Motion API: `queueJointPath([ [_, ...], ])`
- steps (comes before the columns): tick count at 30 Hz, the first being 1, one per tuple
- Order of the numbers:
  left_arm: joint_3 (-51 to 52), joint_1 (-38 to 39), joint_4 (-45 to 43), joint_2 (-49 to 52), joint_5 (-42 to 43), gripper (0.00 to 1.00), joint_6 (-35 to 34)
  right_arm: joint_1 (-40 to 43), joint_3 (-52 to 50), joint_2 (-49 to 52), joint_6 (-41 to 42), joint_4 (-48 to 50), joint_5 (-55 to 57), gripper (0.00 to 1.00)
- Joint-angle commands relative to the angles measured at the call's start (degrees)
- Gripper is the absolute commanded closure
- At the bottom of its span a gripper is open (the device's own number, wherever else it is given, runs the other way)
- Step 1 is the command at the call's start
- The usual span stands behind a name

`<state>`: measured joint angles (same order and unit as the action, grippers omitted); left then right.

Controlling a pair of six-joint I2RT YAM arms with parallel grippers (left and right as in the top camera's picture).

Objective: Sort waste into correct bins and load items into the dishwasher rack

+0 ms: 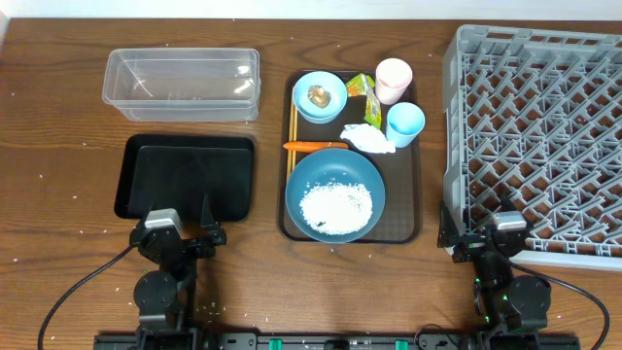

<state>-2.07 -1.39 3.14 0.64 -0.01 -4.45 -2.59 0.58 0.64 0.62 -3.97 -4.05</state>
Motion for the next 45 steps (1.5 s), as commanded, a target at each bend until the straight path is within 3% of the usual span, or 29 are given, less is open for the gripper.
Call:
queueJointPath([
  [1, 1.8, 0.2, 1.0, 0.0, -0.6, 0.02, 0.3, 0.0, -0.3, -0.2, 0.0, 0.1, -0.3, 0.01],
  [39, 1.8, 0.2, 1.0, 0.0, -0.8, 0.02, 0.4, 0.0, -0.3, -0.2, -1.6, -0.1, 2.1, 0.01],
  [45, 1.8, 0.2, 0.7, 0.0, -2.0, 0.02, 2.9, 0.0, -0.3, -0.2, -1.3, 1.4, 2.3, 0.01],
])
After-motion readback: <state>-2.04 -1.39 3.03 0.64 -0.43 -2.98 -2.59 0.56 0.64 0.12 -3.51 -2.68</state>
